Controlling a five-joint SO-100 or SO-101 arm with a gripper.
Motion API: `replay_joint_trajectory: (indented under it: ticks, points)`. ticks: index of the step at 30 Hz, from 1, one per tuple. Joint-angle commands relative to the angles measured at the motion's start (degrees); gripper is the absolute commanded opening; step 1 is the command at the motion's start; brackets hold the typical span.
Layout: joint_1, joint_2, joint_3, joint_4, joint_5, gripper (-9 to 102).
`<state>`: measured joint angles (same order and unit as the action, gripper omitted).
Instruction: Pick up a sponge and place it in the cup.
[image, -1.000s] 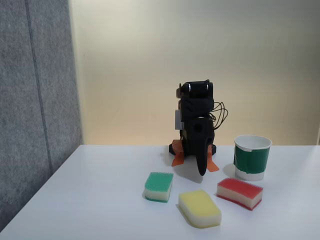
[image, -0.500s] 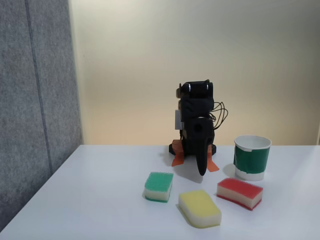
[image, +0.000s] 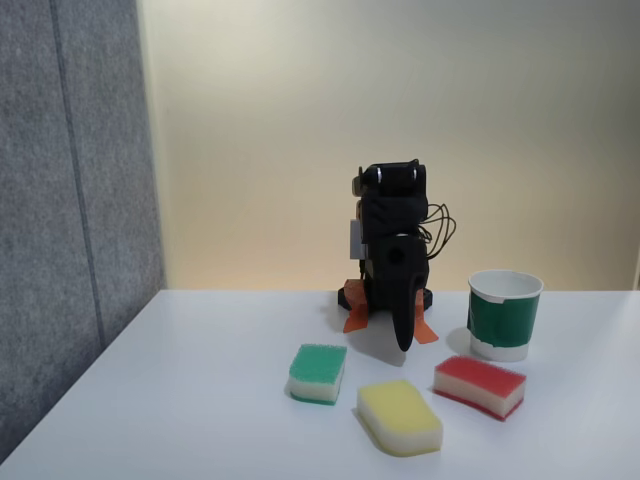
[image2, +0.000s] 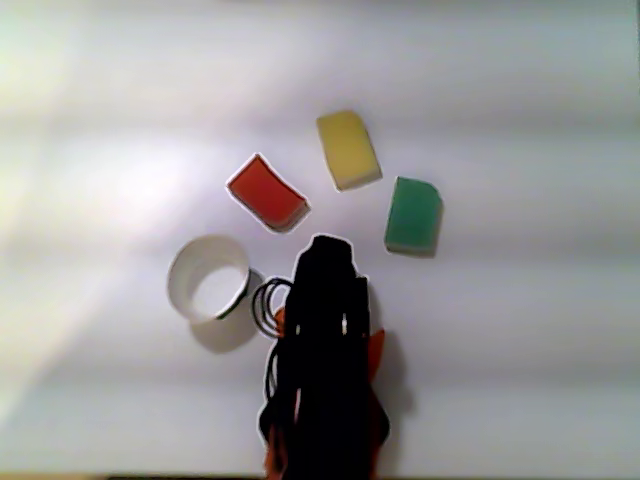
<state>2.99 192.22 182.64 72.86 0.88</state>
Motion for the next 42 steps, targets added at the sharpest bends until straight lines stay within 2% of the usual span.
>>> replay_joint_trajectory:
  ticks: [1, 24, 30, 34, 42]
  points:
    - [0.35, 0.70, 2.55, 0.97, 0.35, 2]
    - [-3.60, 0.62, 1.93, 0.09, -1.41, 0]
    - [-3.34, -0.70, -2.81, 2.81, -0.62, 0]
    - [-3.34, -8.61, -8.79, 2.99, -1.49, 0]
    - [-2.72, -37.09, -29.71, 2.46, -7.21, 0]
